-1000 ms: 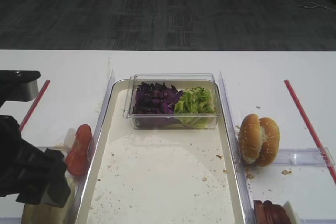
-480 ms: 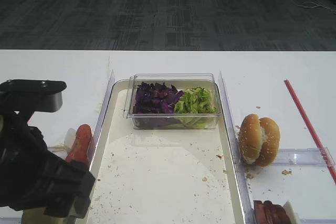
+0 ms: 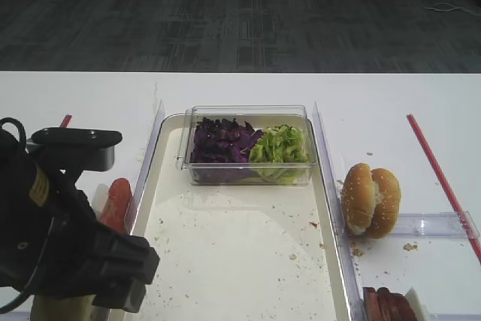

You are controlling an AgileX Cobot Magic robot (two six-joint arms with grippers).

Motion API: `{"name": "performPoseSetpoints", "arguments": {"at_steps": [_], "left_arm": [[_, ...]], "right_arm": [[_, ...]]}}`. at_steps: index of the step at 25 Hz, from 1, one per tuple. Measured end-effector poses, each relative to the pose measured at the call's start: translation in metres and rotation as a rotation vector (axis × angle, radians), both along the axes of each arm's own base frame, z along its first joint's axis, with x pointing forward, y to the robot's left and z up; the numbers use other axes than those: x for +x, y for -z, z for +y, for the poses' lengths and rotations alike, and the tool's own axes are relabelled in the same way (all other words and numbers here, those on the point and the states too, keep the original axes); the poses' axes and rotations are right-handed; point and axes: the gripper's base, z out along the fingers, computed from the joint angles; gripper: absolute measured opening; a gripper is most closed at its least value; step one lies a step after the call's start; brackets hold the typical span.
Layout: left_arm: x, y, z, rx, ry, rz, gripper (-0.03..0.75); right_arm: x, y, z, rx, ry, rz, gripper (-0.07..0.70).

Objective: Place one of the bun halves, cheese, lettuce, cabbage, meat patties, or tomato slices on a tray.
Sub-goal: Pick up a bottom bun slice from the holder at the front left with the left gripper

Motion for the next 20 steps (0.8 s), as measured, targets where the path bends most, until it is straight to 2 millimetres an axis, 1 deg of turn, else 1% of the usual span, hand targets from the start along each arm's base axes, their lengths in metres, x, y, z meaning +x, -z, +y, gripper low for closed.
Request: {"name": "performPoseSetpoints", "arguments": {"at_steps": [7,10,16,20], "left_arm": [[0.002,-0.001,-0.003,-0.037,0.004,-0.021,0.616],[0.003,0.002,-0.004,-0.026,0.005,-0.011,0.616],[0.009,0.023,-0.009,0.034,0.005,0.055,0.616],[0.013,0.031,-0.011,0.065,0.013,0.069,0.616]], "right_arm": [[0.000,0.000,0.000,0.000,0.000,0.000,0.649],[0.000,0.000,0.000,0.000,0.000,0.000,0.649],[0.000,0.000,0.000,0.000,0.000,0.002,0.649],[0.000,0.000,0.000,0.000,0.000,0.002,0.648]]}}
